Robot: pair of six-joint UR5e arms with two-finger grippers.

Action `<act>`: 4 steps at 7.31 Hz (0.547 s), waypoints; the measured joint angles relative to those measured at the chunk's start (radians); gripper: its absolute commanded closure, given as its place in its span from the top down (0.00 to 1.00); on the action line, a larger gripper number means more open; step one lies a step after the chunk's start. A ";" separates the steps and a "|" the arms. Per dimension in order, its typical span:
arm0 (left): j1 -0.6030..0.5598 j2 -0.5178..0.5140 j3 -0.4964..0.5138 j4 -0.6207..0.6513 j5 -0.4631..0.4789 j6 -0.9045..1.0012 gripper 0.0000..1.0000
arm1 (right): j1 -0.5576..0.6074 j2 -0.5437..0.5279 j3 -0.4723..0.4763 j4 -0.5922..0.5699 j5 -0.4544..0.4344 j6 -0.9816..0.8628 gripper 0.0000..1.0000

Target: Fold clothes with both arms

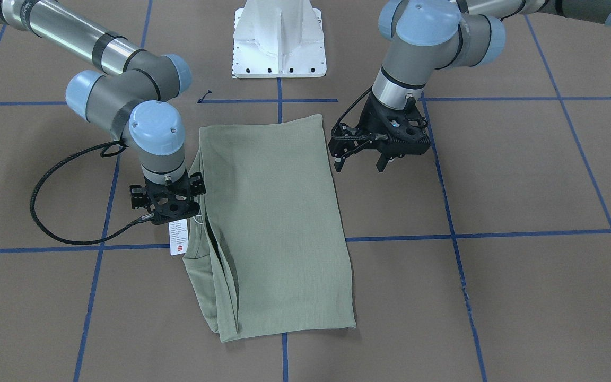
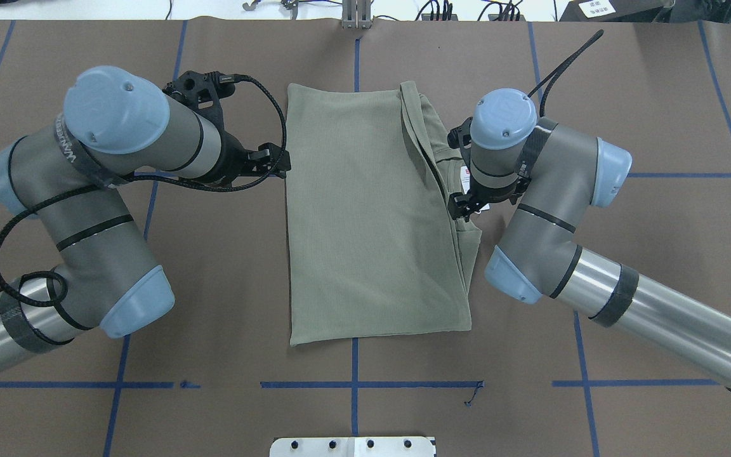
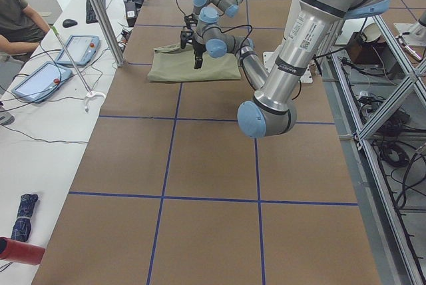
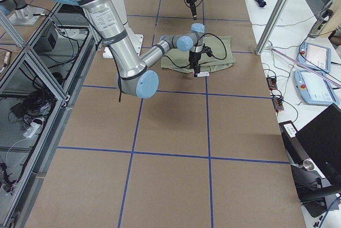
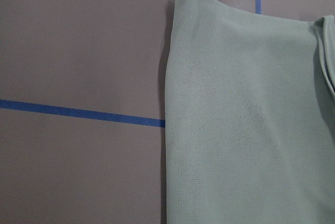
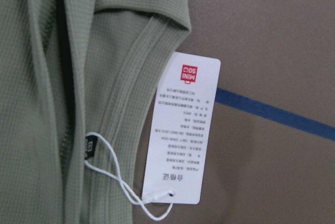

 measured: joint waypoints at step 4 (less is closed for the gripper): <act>-0.003 0.001 -0.009 0.000 0.004 0.001 1.00 | 0.044 0.220 -0.251 0.068 0.028 0.002 1.00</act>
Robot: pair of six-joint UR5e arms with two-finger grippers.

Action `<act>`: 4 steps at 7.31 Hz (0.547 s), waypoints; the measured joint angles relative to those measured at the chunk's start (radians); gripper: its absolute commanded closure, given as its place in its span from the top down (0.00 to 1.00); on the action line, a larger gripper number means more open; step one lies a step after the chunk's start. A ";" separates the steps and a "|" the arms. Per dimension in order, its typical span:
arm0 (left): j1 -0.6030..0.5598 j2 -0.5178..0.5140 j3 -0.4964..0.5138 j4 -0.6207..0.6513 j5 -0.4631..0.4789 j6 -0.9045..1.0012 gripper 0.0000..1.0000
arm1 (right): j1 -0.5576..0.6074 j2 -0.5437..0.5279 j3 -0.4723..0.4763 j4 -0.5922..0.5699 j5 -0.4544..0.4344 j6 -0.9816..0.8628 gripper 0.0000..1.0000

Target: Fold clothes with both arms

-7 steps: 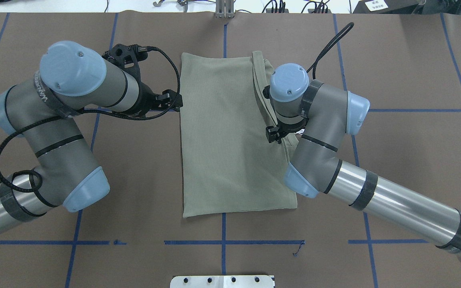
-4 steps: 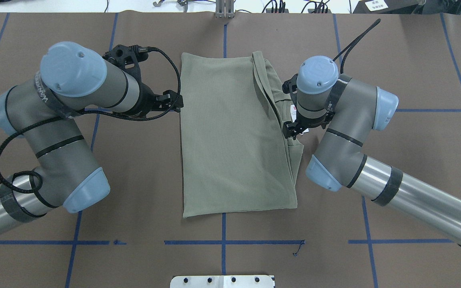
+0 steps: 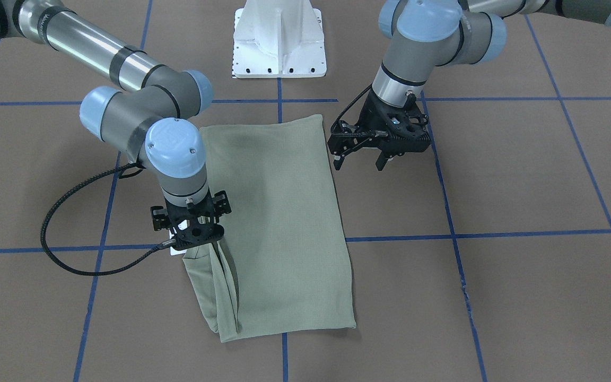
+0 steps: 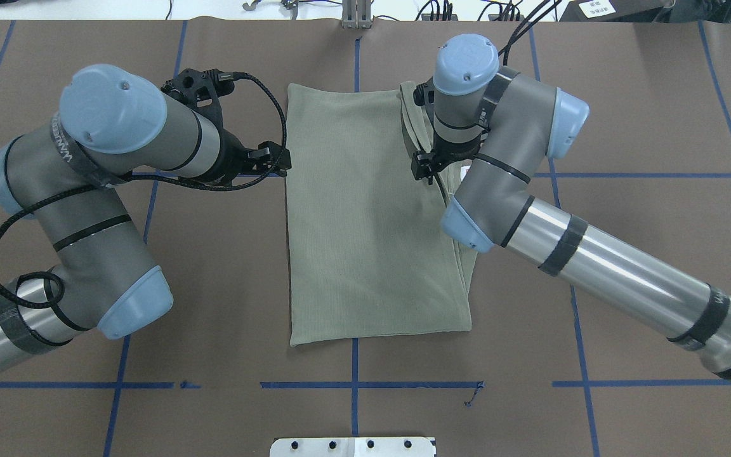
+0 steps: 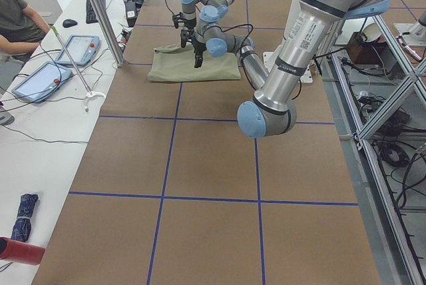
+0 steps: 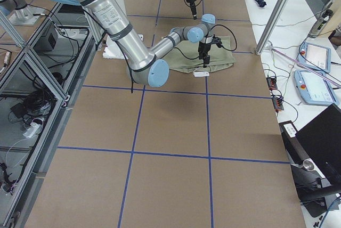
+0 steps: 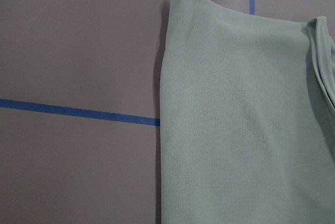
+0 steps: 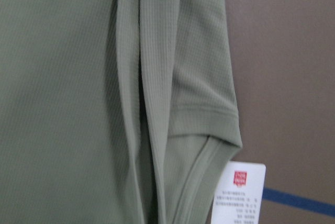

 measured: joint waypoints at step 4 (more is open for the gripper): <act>-0.009 -0.001 -0.012 -0.001 0.006 0.005 1.00 | 0.031 0.161 -0.306 0.145 -0.004 -0.007 1.00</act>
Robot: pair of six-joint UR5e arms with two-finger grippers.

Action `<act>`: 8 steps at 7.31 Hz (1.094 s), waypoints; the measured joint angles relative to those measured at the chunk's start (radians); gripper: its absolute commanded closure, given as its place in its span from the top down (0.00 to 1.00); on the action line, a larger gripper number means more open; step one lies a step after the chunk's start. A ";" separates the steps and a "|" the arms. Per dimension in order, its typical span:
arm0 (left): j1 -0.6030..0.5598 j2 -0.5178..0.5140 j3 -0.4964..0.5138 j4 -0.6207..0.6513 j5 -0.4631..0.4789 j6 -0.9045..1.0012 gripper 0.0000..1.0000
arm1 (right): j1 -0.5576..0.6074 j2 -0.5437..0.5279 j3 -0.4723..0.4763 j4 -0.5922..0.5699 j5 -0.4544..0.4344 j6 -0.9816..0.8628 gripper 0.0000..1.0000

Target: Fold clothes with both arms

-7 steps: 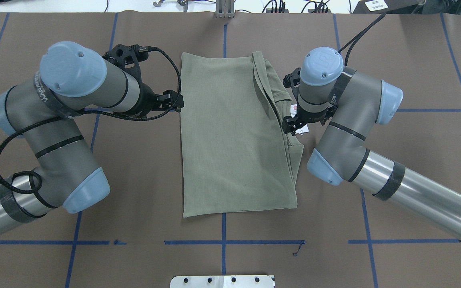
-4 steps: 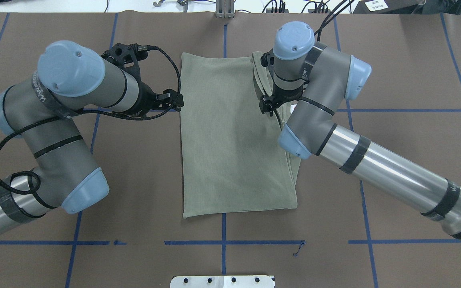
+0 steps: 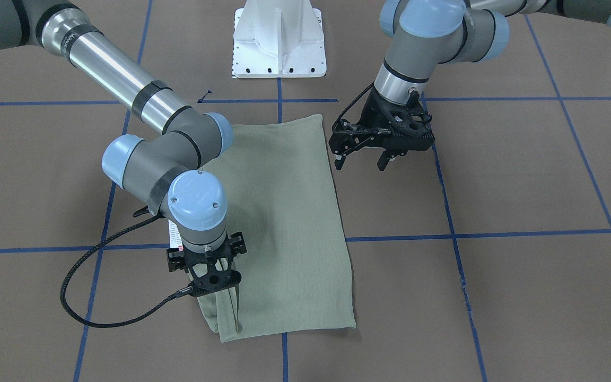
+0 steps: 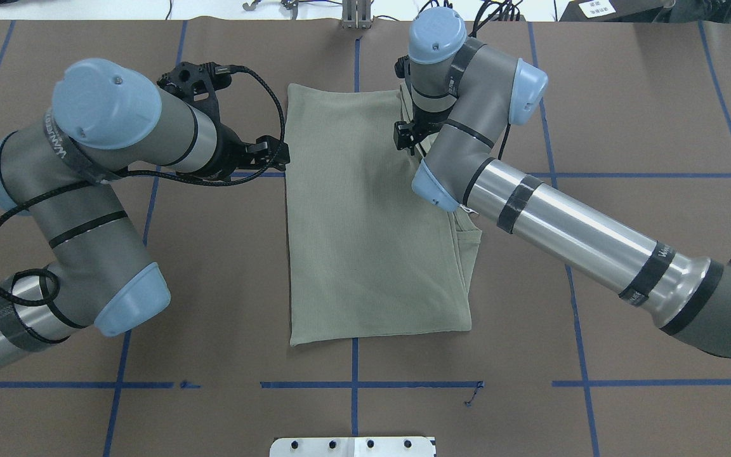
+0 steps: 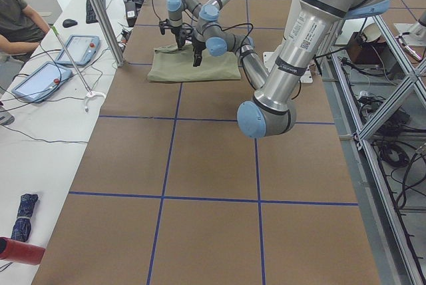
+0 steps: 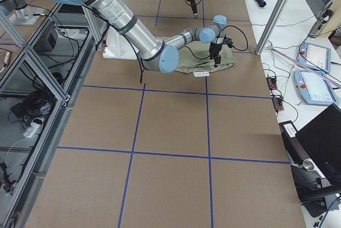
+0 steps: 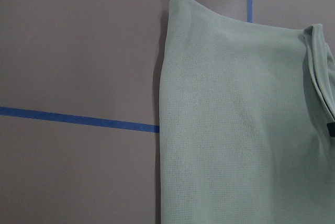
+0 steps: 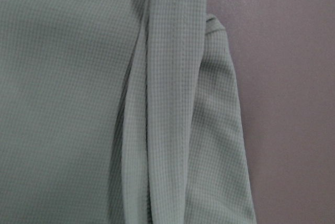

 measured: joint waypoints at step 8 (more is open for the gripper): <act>-0.007 -0.009 -0.006 0.000 -0.004 0.001 1.00 | 0.052 -0.005 -0.074 0.035 0.009 -0.099 1.00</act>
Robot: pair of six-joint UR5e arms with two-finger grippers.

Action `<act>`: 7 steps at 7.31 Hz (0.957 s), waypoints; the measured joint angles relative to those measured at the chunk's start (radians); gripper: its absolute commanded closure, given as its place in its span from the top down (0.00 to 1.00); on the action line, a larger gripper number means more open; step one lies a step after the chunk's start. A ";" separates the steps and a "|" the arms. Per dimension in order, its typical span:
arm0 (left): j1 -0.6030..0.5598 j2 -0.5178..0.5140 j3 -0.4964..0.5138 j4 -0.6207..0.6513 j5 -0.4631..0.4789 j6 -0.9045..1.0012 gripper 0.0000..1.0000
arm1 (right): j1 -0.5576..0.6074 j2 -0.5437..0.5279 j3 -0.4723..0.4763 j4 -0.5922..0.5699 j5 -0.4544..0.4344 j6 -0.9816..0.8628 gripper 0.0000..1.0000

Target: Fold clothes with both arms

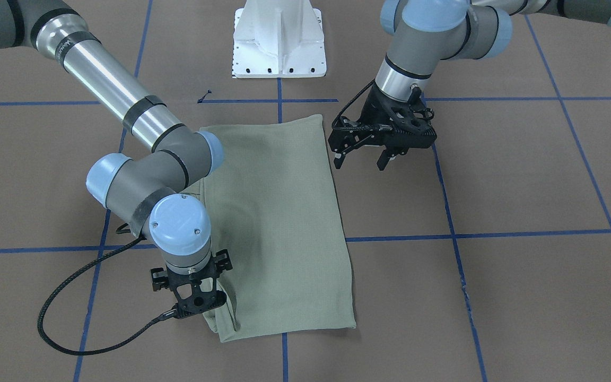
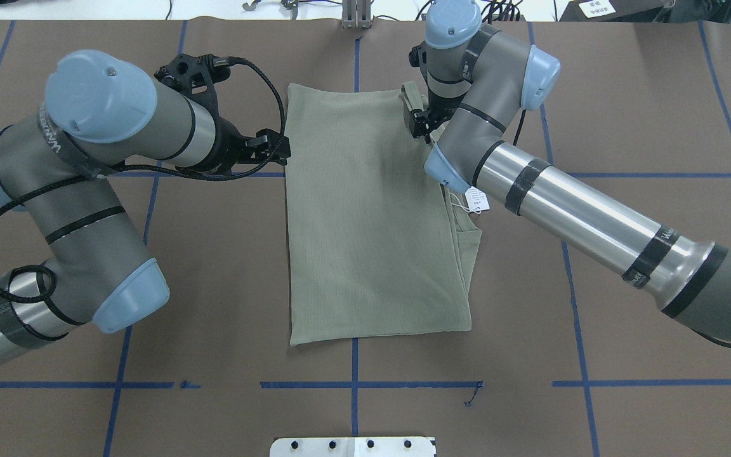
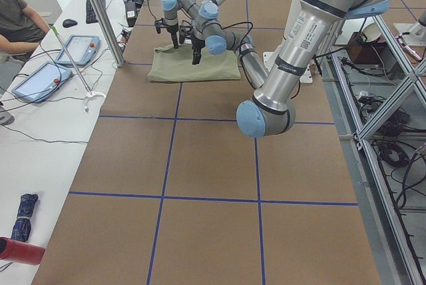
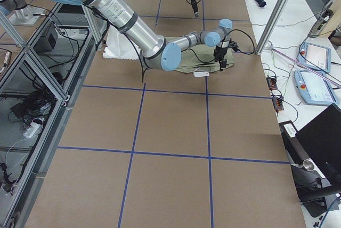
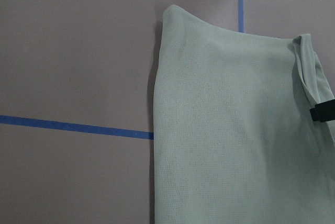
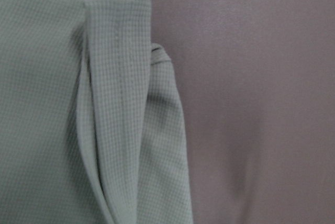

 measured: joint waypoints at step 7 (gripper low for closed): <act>0.000 0.000 -0.001 -0.001 -0.003 0.001 1.00 | 0.058 0.013 0.050 0.013 0.082 -0.006 1.00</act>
